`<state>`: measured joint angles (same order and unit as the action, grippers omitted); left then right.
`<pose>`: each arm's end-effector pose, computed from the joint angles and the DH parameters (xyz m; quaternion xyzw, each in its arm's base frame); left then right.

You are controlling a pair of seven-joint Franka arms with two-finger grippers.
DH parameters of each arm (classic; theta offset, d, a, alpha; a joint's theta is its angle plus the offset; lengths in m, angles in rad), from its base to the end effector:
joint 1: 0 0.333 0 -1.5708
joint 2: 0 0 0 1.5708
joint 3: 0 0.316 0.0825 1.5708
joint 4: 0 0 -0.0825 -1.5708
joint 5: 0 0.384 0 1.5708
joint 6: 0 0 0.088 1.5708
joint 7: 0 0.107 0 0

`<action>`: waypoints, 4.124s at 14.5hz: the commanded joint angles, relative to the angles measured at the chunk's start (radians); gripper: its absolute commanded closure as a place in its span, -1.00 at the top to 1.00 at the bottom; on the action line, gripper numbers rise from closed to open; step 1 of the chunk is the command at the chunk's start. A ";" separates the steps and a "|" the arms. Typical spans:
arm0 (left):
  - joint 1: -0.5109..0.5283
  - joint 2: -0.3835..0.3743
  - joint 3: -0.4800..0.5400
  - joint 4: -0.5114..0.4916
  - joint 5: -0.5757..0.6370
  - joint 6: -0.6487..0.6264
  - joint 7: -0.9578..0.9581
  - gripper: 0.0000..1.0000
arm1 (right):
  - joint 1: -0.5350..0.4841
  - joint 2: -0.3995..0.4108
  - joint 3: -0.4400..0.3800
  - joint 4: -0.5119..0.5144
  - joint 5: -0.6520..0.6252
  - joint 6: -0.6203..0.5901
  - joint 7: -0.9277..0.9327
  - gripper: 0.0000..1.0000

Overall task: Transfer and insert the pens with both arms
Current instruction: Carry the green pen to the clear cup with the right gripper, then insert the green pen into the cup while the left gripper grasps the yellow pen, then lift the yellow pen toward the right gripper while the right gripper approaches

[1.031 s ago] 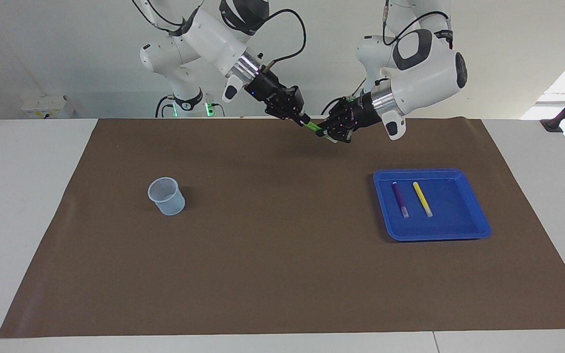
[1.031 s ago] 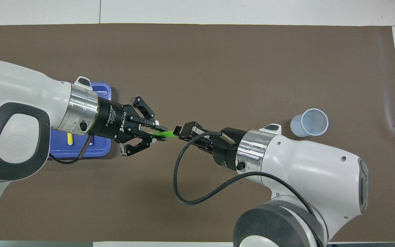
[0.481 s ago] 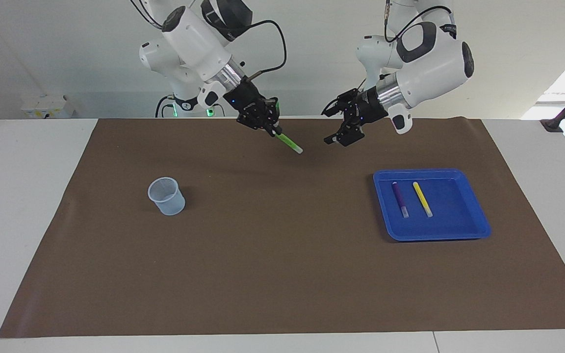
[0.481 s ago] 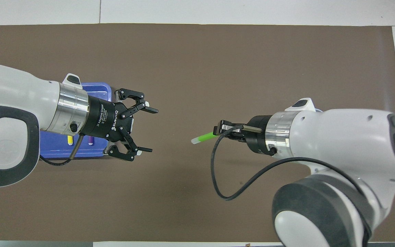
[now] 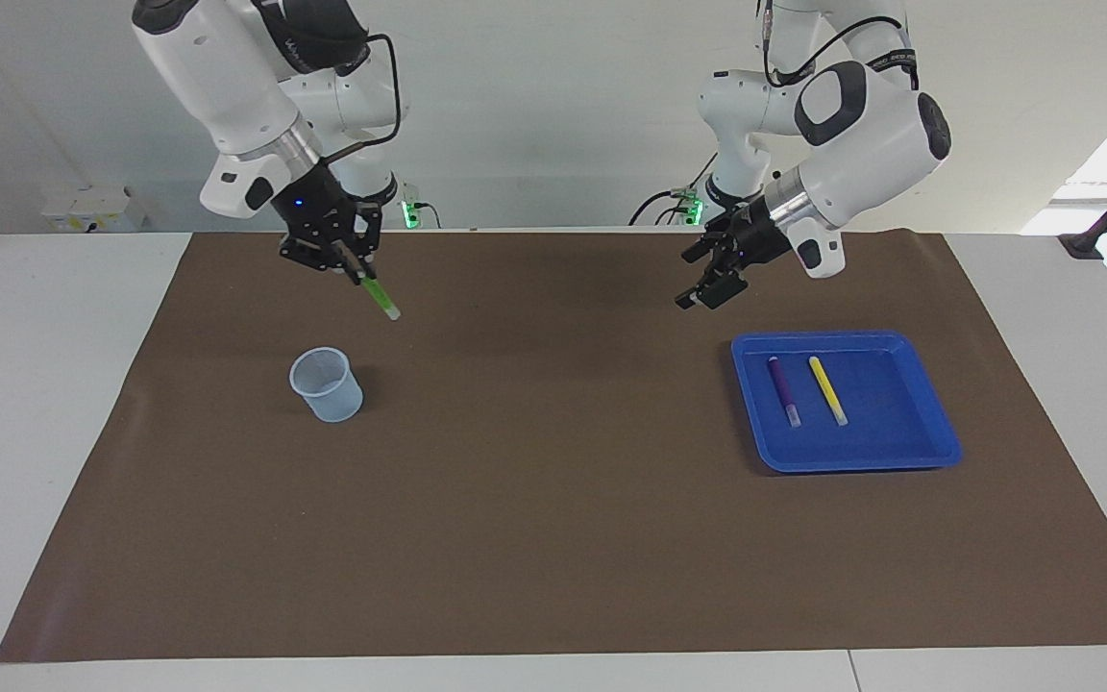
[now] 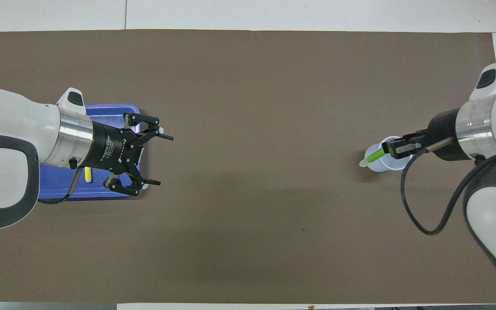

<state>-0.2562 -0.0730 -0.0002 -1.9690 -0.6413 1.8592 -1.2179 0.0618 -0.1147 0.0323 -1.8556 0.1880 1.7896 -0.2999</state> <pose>0.5090 -0.1814 0.5141 0.7973 0.5232 -0.2149 0.2107 0.5277 0.0666 0.5715 -0.9798 -0.1770 -0.0334 0.0873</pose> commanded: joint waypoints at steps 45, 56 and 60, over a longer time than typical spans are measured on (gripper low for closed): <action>0.288 0.305 -0.006 -0.102 0.594 0.384 1.374 -1.00 | 0.035 0.038 0.025 -0.136 0.441 0.172 0.322 1.00; 0.169 0.266 -0.011 0.292 0.401 -0.225 0.751 -1.00 | 0.176 0.006 0.025 -0.136 0.672 0.295 0.747 1.00; 0.091 0.185 -0.011 0.283 0.229 -0.242 0.291 -1.00 | 0.263 0.009 0.025 -0.139 0.674 0.428 0.846 1.00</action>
<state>-0.1314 0.1601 -0.0236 -1.6756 -0.3464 1.6451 -0.7533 0.2921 -0.0963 0.0580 -1.9833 0.8420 2.1674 0.5108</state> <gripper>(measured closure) 0.833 0.000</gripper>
